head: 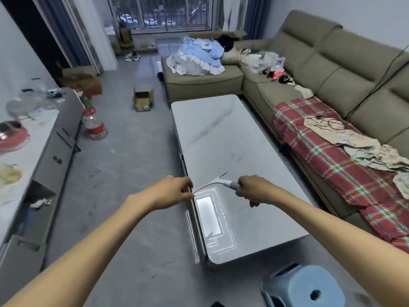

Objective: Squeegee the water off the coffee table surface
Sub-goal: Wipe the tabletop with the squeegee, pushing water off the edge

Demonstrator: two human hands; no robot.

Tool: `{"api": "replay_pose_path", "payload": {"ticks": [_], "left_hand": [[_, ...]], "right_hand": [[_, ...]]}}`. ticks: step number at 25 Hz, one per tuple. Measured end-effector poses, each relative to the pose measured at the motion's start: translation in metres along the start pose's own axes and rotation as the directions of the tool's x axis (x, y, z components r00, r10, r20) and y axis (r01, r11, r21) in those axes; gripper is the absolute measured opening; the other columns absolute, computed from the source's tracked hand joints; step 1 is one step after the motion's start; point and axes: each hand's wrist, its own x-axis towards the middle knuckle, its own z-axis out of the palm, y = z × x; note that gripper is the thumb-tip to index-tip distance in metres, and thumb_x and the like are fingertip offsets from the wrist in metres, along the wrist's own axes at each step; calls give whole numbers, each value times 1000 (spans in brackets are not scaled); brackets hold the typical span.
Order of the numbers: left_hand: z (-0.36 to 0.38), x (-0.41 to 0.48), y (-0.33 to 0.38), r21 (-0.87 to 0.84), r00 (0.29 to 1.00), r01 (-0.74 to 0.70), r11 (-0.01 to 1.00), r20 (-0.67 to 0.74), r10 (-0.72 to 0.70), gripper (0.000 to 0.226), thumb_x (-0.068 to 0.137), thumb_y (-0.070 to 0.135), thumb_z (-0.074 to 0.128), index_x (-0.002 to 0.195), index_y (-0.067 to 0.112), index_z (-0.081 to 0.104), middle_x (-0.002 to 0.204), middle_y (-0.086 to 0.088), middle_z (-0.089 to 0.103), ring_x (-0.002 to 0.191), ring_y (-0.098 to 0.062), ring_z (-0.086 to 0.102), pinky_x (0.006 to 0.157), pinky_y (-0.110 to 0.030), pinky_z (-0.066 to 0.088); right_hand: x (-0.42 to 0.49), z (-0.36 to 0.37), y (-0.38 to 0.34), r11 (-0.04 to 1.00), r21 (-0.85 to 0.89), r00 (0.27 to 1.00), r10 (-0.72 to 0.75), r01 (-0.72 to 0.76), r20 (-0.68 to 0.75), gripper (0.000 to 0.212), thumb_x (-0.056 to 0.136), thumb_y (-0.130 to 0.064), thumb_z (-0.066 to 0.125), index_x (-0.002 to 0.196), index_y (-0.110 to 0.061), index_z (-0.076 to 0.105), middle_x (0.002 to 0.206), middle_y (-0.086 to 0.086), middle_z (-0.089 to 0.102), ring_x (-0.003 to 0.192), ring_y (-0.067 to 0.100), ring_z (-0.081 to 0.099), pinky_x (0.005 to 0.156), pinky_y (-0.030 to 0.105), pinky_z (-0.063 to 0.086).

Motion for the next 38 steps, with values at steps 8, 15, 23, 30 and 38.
{"api": "replay_pose_path", "payload": {"ticks": [8,15,23,30,38], "left_hand": [[-85,128,-136,40,993,18,999,112,-23,39,76,25,48,113,32,56,79,5,61,88,-21,60,61,-30,42],[-219,247,-230,61,997,0,998,76,-4,33,81,27,47,113,35,56,82,6,61,89,-25,62,81,-38,52],[-323,435,-330,40,973,-116,992,203,105,27,79,22,44,100,26,60,71,8,52,70,-21,66,68,-31,50],[-409,611,-356,31,917,-250,968,329,226,28,76,17,53,102,28,59,78,4,59,77,-23,61,75,-34,53],[-418,813,-352,60,887,-228,972,424,182,33,81,14,53,111,26,58,85,5,59,88,-20,58,75,-33,47]], "right_hand": [[180,-35,-80,999,-8,996,35,-35,80,31,93,-40,47,77,-14,53,67,2,57,41,14,46,33,13,30],[325,-133,-181,994,87,997,61,-66,53,30,94,-40,47,79,-15,55,71,4,57,49,18,45,38,17,31],[491,-208,-236,960,137,968,250,-246,-16,27,94,-27,47,67,-29,42,69,-3,51,50,16,45,40,20,32],[595,-279,-224,897,168,908,418,-408,-24,29,97,-26,42,70,-34,42,76,-9,46,59,14,46,54,27,36],[767,-333,-137,729,508,857,513,-458,36,22,96,-31,42,116,-32,52,87,6,59,61,24,48,45,23,34]]}}
